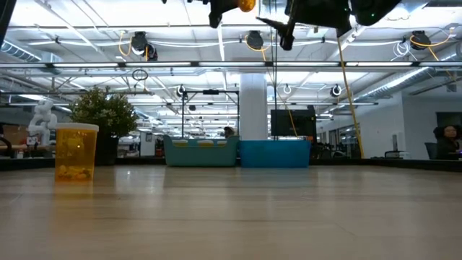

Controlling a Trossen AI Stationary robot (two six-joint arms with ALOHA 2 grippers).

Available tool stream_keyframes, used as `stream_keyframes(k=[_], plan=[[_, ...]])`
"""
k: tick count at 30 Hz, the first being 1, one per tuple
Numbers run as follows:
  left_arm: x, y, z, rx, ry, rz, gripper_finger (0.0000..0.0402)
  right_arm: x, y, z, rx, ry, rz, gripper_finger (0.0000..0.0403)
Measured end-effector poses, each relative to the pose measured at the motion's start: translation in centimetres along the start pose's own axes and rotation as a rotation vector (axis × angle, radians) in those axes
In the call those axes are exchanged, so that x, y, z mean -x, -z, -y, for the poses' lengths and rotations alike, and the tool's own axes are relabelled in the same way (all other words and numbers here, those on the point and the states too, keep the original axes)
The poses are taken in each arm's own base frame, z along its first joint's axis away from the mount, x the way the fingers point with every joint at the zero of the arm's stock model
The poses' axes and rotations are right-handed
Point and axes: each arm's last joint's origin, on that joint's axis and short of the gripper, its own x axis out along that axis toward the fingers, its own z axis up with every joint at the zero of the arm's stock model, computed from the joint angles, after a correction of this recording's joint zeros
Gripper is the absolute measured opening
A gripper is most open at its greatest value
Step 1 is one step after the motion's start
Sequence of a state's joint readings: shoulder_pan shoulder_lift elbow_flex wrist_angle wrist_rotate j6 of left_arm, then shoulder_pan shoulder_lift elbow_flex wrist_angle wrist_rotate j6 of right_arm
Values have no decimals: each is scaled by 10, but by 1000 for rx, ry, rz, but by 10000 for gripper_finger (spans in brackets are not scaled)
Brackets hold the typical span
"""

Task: Pick and place medicine bottles into bin by pill shape (circle, oval)
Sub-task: Put the large orange capsule bottle into the green bin

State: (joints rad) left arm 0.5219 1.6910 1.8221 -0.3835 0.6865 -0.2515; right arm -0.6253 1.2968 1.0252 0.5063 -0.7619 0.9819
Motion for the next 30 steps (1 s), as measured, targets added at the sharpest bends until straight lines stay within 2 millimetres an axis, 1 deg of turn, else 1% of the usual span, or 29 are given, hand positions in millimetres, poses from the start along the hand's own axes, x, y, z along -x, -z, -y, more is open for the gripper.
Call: stream_keyframes(k=[2,5,8,11,14,17,19,21,23,25,28,30], plan=[[4,-1,-2,-2,5,3,203,3,-2,3,-11,25,4,292],[11,-1,-8,10,-10,-12,202,10,-6,4,-9,44,22,316],[15,2,-13,-6,-43,-37,217,15,-10,3,4,54,39,326],[17,7,-17,-37,-107,-82,223,21,-12,-2,27,54,54,326],[18,15,-20,-71,-206,-148,212,25,-14,-4,35,62,62,322],[17,21,-23,-119,-354,-207,201,28,-15,-7,52,68,66,321],[15,25,-28,-135,-447,-238,201,29,-15,-9,61,70,69,321],[12,30,-36,-138,-523,-260,211,30,-15,-9,63,70,69,321],[9,37,-43,-127,-591,-283,221,29,-15,-8,61,72,68,321],[6,49,-51,-108,-653,-312,225,29,-15,-8,61,71,69,321],[0,69,-65,-71,-745,-319,219,29,-15,-8,61,71,69,320],[-3,85,-73,-15,-788,-324,210,29,-15,-8,61,71,69,320]])
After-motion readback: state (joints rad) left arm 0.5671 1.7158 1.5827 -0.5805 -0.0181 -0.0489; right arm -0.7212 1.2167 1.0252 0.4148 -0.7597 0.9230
